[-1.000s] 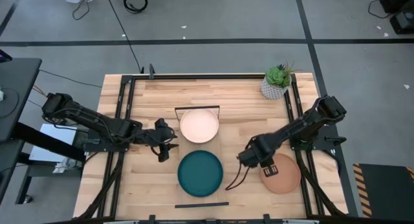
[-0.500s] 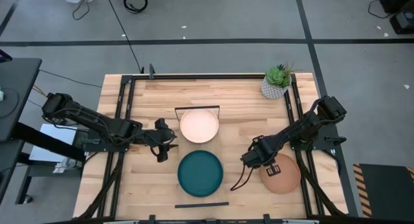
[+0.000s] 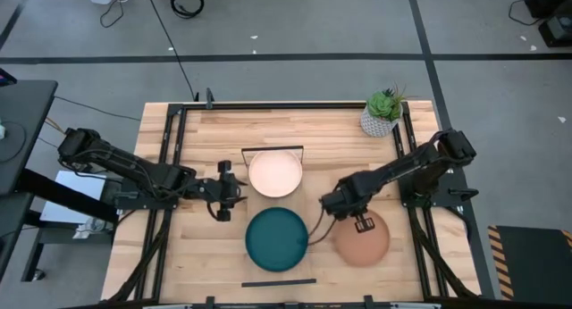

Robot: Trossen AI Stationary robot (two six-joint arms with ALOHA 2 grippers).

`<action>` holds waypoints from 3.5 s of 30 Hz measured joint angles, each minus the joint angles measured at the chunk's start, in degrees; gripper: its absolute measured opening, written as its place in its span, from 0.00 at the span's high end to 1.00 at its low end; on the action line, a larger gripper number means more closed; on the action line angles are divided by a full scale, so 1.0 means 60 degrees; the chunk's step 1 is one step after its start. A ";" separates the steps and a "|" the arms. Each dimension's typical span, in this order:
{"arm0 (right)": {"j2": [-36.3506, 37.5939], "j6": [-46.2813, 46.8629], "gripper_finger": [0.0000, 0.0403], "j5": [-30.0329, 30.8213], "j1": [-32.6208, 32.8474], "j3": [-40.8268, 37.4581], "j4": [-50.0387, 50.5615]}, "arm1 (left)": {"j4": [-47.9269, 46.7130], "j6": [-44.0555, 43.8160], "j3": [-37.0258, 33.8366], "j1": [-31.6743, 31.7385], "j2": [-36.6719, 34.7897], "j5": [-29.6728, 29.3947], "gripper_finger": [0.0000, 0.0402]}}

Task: Place and stack plates onto a shelf
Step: Stack the brown plate on top of the light orange plate on the shelf

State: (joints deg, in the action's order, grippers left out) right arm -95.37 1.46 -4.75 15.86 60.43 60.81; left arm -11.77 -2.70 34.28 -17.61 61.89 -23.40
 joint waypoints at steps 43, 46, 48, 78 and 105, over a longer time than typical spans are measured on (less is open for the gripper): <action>0.0022 0.1910 0.96 -0.1199 -0.3721 0.5170 0.1742 | 0.4413 1.1305 0.0015 -0.0750 0.0266 -0.0800 0.53; 0.0020 0.1996 0.96 -0.1398 -0.3797 0.5271 0.1657 | 0.5449 1.2400 0.0015 -0.0718 0.0671 -0.0801 0.53; 0.0007 0.2053 0.96 -0.1429 -0.3804 0.5271 0.1658 | 0.5946 1.2904 0.0015 -0.0721 0.1025 -0.0807 0.53; -0.0001 0.2226 0.96 -0.1459 -0.3968 0.5259 0.1057 | 0.8157 1.5507 0.0907 -0.0047 0.3643 0.0021 0.47; 0.0164 0.1696 0.80 -0.0608 -0.4424 0.7378 0.1976 | 0.7260 1.3474 0.0903 -0.0419 0.3627 -0.1593 0.71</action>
State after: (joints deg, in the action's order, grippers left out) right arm -94.39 11.64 -8.39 -10.68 104.69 72.66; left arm 31.78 78.14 39.70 -20.12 83.65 -32.96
